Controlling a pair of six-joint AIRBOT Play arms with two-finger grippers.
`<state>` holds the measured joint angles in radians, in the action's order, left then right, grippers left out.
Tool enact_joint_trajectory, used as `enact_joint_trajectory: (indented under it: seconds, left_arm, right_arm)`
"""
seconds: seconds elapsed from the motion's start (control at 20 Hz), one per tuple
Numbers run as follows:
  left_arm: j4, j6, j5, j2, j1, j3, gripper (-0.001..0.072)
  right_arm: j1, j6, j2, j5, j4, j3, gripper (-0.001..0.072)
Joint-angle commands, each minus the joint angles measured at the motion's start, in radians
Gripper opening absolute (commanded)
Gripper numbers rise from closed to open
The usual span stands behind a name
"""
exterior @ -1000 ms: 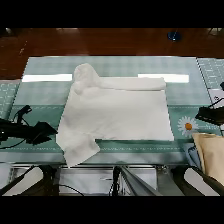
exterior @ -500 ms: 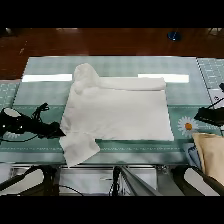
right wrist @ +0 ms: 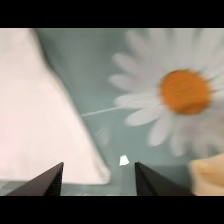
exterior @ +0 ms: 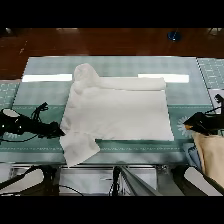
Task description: Fold the shirts.
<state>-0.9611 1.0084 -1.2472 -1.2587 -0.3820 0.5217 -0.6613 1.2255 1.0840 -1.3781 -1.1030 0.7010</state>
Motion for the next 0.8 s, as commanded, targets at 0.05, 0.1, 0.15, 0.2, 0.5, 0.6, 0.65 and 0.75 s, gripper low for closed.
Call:
enact_joint_trajectory:
  seconds: [0.05,0.1,0.15,0.2,0.5,0.6,0.65,0.75]
  left_arm:
    - [-0.003,-0.04,-0.002,0.0,-0.037,0.0,0.0029]
    - [-0.003,-0.045,-0.002,0.0,-0.043,0.0,0.003]
    - [-0.005,-0.048,-0.002,-0.001,-0.043,0.002,0.003]
    - [-0.007,-0.048,-0.002,-0.001,-0.043,0.003,0.003]
    - [-0.007,-0.055,-0.002,-0.001,-0.043,0.005,0.003]
    - [-0.007,-0.055,-0.005,-0.001,-0.043,0.005,0.003]
    - [-0.007,-0.055,-0.012,-0.001,-0.043,0.005,0.003]
    - [-0.007,-0.055,-0.019,-0.001,-0.043,0.005,0.003]
  right_arm:
    - [-0.023,-0.04,0.048,-0.084,0.06,-0.058,0.0518]
    - [-0.023,-0.04,0.056,-0.084,0.037,-0.058,0.0516]
    - [-0.023,-0.039,0.064,-0.085,0.026,-0.058,0.0515]
    - [-0.023,-0.037,0.072,-0.085,0.024,-0.059,0.0514]
    - [0.005,-0.037,0.122,-0.065,0.013,-0.101,0.0508]
    - [0.07,-0.034,0.138,-0.002,0.017,-0.134,0.0508]
    - [0.101,-0.029,0.141,0.028,0.017,-0.143,0.0509]
    - [0.147,0.017,0.143,0.093,0.012,-0.148,0.0508]
